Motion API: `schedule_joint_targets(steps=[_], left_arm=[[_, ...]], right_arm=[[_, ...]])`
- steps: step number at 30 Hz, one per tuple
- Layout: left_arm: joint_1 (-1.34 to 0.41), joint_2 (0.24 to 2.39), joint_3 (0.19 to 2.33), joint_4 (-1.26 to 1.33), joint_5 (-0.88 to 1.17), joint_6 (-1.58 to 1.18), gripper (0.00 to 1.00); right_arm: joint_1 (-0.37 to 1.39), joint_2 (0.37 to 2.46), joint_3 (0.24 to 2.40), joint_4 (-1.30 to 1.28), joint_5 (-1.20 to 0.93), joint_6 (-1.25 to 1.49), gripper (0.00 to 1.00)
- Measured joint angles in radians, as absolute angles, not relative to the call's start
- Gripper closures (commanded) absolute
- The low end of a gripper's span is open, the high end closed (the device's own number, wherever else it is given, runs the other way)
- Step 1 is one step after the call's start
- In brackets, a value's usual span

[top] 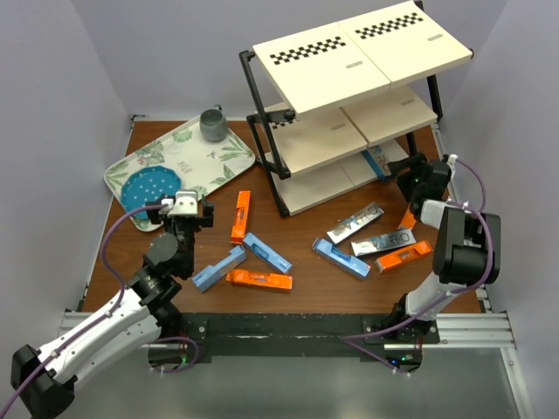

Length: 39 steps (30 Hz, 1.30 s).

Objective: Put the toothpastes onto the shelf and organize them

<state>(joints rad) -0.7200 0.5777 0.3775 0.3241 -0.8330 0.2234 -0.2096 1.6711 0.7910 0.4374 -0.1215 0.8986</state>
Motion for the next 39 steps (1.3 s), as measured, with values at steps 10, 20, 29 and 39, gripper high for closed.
schedule_joint_targets(steps=[10,20,29,39], left_arm=[[-0.72,0.59,0.377,0.324,-0.833,0.224,0.01],[-0.72,0.604,0.377,0.326,-0.834,0.228,0.01],[-0.719,0.612,0.377,0.327,-0.834,0.229,0.01],[-0.715,0.63,0.377,0.327,-0.834,0.23,0.01]], right_arm=[[-0.21,1.768,0.825,0.458,-0.12,0.957,0.29],[-0.21,1.832,0.9,0.487,-0.121,0.974,0.37],[-0.21,1.869,0.959,0.487,-0.122,0.976,0.41],[-0.21,1.894,0.989,0.487,-0.122,0.972,0.39]])
